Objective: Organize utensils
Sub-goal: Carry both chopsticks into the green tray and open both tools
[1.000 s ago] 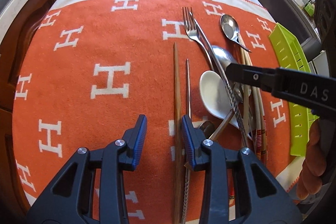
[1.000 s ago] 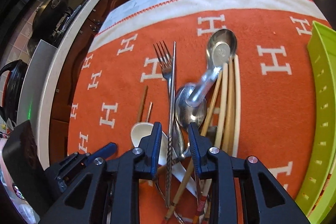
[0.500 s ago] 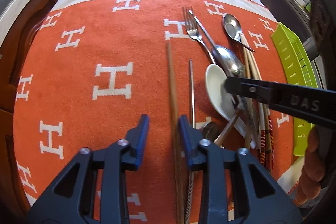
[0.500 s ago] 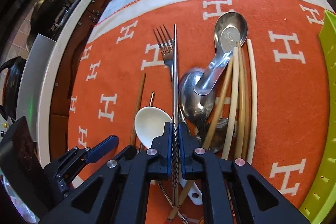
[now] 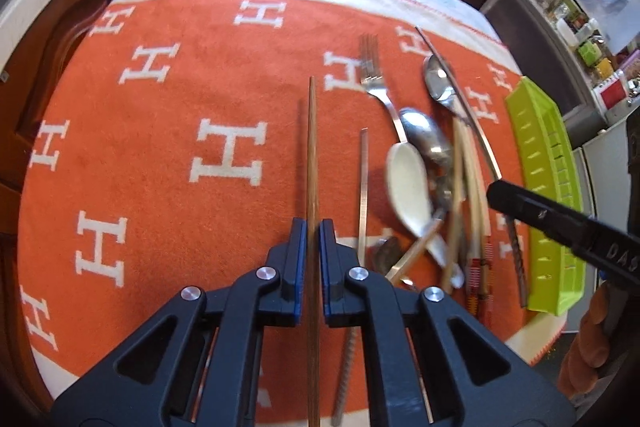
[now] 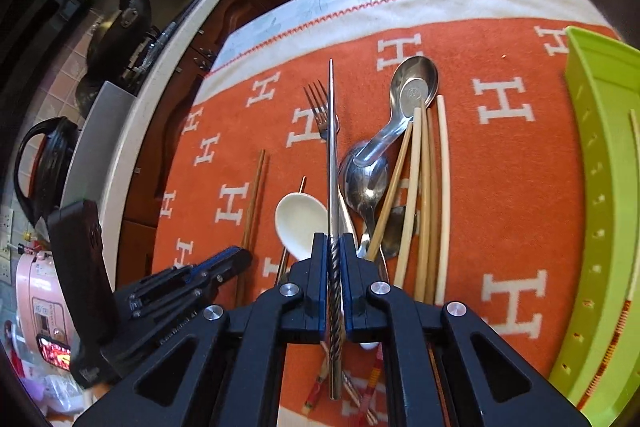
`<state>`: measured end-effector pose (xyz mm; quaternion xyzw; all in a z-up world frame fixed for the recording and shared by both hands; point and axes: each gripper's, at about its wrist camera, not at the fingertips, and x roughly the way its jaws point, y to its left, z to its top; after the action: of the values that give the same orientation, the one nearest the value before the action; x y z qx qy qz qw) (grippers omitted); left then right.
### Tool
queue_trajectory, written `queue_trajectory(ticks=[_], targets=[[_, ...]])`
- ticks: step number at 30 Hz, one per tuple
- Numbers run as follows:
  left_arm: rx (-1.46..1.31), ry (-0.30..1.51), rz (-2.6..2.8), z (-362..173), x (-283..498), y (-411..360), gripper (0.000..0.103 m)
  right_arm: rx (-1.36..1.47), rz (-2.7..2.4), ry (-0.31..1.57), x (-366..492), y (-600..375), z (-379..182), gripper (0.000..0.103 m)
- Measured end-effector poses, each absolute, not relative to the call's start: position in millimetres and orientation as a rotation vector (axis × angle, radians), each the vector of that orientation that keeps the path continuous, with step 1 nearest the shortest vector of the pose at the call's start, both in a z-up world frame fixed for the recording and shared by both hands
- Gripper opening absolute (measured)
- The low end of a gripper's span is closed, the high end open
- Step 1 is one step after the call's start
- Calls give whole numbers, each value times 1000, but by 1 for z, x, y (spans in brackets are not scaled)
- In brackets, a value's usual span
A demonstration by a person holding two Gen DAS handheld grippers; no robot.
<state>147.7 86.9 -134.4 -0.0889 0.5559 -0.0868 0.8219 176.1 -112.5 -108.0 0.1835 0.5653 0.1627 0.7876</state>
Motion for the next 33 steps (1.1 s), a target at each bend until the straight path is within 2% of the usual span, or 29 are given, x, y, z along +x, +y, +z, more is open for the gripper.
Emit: queue_trajectory(ticks=[8,18,24,33], targets=[[-203,1124,-327,-71,133,53,4,433,331,1141,130,-154,-76,6],[-114,1067,-502,-15,138,-65,4,474,178,1026,69,-249,-37,6],[-103,1088,-550,-15,152,-136,4,513,59,1019,49,-309,-42,6],[-65,1163,-512,-62,179,-198,4,524,-43,1066,41,-358,-71,6]])
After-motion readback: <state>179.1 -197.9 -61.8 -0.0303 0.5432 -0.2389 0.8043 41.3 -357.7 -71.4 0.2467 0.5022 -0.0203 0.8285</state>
